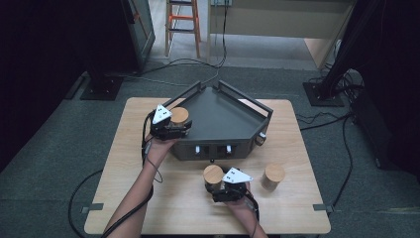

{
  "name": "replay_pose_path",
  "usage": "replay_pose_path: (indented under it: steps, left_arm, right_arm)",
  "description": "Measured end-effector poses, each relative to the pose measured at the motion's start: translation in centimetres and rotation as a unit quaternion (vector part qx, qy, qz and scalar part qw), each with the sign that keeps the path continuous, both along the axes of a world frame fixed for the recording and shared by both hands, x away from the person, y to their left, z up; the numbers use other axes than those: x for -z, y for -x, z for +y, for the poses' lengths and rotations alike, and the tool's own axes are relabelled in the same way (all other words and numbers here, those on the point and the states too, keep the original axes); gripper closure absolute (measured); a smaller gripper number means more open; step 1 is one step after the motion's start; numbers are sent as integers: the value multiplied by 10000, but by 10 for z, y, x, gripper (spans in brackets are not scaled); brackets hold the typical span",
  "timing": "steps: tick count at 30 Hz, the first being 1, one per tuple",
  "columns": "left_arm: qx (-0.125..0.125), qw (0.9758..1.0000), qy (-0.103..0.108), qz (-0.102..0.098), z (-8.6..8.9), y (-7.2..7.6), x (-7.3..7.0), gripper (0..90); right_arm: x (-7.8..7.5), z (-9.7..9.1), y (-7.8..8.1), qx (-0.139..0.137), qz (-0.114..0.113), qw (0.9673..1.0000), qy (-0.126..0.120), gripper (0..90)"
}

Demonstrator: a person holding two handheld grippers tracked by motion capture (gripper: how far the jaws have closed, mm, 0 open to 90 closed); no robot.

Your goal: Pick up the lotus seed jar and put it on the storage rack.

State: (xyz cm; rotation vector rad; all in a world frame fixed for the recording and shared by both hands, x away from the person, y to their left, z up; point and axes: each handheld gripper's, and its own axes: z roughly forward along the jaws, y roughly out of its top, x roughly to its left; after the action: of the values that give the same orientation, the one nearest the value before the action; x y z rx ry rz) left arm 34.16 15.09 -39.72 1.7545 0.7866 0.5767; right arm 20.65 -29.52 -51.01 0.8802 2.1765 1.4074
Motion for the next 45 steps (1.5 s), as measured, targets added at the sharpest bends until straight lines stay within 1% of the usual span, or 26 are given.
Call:
replay_pose_path:
  steps: [2,4,6,9,10,11,15,19,23,29,34,45]
  left_arm:
    - [-15,10000,-29,3,0,1,-2,196]
    - [-19,10000,-66,-48,0,3,-2,196]
    - [-31,9999,-48,-103,1,5,-3,196]
    - [-65,9999,-55,-109,3,8,-6,193]
    - [-122,9998,-102,-137,1,9,-6,106]
    - [-158,9997,-154,-138,0,10,-7,106]
    - [-116,9998,-119,-139,4,12,-8,106]
    - [-135,9995,-228,-170,4,15,-10,105]
    - [-146,9996,-128,-219,7,19,-7,104]
    - [-217,9996,-61,-178,13,30,-6,105]
    - [-262,9995,-26,-172,18,38,-4,105]
    - [-289,9992,-29,-259,24,54,-3,105]
  right_arm:
    - [0,0,0,8,9,10000,-9,110]
    - [0,0,0,19,16,10000,-19,110]
    - [0,0,0,21,17,10000,-22,110]
    - [0,0,0,12,14,10000,-3,110]
    - [0,1,0,9,4,10000,5,110]
    - [0,1,0,9,4,10000,5,110]
    - [0,1,0,7,1,10000,21,110]
    - [-1,1,0,9,4,10000,24,110]
    - [-1,1,0,6,0,10000,30,110]
    - [-1,1,0,5,0,10000,29,110]
    - [-1,1,0,9,2,10000,29,110]
    - [-1,2,0,4,-2,10000,57,110]
